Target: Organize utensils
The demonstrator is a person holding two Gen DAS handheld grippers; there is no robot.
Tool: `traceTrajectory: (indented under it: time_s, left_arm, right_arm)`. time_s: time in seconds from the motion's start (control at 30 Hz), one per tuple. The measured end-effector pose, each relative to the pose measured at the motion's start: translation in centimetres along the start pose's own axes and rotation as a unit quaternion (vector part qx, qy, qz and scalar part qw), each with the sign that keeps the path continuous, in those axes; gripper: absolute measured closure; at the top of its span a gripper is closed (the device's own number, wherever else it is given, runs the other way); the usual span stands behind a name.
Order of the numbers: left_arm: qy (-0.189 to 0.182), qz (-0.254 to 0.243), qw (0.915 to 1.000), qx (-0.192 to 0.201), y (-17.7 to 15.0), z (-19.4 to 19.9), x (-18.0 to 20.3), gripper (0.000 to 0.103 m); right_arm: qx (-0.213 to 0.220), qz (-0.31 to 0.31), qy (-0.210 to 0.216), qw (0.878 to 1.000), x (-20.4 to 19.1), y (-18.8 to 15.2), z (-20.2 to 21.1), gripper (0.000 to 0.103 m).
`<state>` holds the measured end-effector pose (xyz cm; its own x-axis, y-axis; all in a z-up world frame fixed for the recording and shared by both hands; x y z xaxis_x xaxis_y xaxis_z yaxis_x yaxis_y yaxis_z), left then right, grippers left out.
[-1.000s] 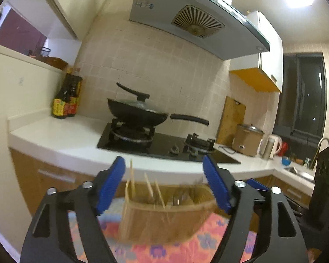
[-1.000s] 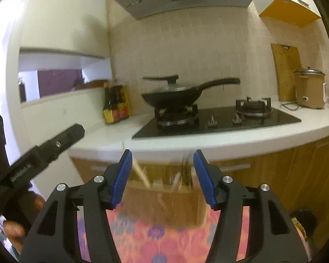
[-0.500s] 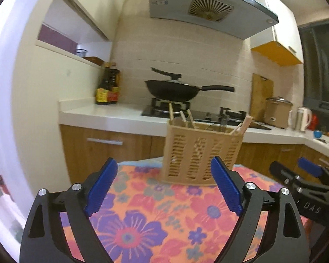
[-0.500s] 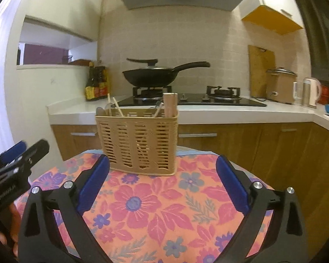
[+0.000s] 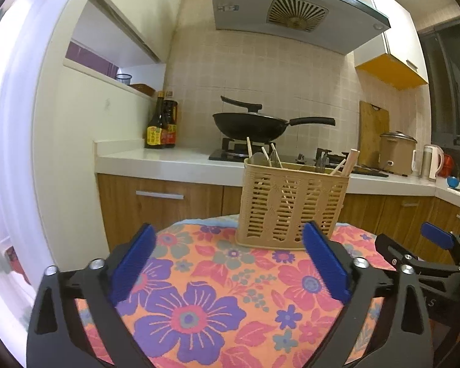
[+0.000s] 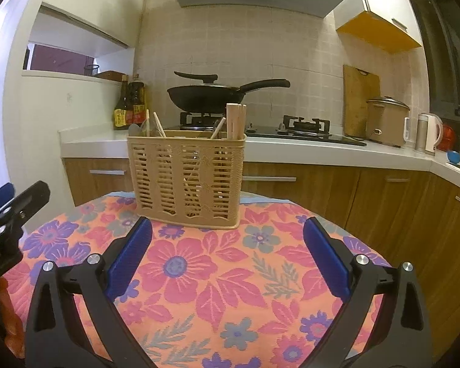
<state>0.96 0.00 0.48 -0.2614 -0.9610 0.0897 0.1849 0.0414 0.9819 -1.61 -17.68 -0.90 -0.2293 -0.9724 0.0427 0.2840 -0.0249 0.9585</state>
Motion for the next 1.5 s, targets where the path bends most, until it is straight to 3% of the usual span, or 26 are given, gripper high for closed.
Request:
traceTrajectory:
  time_s: [0.77, 1.07, 1.5]
  left_arm:
    - [-0.002, -0.029, 0.9993, -0.025, -0.4, -0.7, 1.2, 0.008]
    - [-0.001, -0.028, 0.9991, -0.032, -0.4, -1.0, 1.1, 0.008]
    - [-0.004, -0.033, 0.9988, -0.036, -0.6, -1.1, 1.4, 0.008]
  right_arm:
    - [-0.009, -0.027, 0.002, 1.000, 1.1, 0.3, -0.4, 0.008]
    - [0.001, 0.001, -0.004, 1.000, 0.1, 0.1, 0.0, 0.008]
    - [-0.010, -0.011, 0.002, 1.000, 0.4, 0.1, -0.5, 0.008]
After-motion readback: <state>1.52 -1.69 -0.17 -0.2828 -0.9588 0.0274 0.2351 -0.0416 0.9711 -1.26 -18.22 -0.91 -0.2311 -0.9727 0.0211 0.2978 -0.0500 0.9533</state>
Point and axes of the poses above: each gripper's, at about its wrist camera, not at the fingertips, and z roughly against the way its jaws point, x to its right, y to its top, the point moved 2 cm from there along -z, roughly the way its jaws point, and after that the axes turned 7 degrees about -y, right-handed, at the moved point
